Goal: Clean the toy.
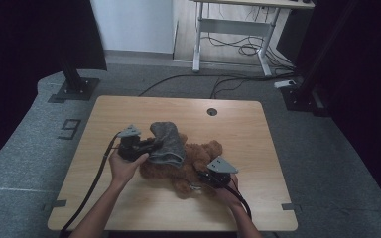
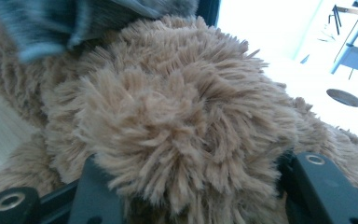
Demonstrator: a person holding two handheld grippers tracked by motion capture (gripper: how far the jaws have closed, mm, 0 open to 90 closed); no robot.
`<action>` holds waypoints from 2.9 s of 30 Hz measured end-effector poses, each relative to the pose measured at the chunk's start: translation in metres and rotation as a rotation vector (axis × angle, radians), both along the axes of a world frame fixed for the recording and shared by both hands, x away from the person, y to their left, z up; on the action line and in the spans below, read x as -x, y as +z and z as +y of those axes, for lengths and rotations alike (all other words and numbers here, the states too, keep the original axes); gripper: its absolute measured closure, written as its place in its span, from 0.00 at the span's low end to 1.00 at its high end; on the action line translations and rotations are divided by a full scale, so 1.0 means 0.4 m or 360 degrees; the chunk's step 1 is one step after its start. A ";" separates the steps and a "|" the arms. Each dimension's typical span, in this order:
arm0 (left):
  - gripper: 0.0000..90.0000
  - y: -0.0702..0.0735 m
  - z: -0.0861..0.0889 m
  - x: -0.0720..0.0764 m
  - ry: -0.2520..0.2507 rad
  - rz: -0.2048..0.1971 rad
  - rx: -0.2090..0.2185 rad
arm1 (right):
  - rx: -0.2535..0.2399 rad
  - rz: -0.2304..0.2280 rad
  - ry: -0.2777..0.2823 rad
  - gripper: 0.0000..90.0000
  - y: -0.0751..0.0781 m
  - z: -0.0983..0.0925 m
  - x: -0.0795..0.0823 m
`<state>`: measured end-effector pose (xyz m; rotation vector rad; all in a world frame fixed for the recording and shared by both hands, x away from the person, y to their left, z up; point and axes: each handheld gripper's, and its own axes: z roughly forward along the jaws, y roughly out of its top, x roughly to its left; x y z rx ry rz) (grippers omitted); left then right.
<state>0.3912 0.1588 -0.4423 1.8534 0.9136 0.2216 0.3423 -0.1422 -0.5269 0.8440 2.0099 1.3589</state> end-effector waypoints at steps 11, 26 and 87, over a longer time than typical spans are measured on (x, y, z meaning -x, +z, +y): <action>0.86 -0.080 -0.042 0.001 -0.0042 0.0106 -0.0110 | 0.0020 -0.0016 0.0052 0.43 0.004 0.000 0.030; 0.87 -0.128 -0.024 0.102 -0.0067 -0.0046 -0.0066 | -0.0289 0.0202 0.0173 0.15 0.051 -0.095 0.038; 0.86 -0.046 -0.009 0.095 -0.0065 0.0011 -0.0148 | 0.0065 0.0052 0.0134 0.57 0.009 0.002 0.083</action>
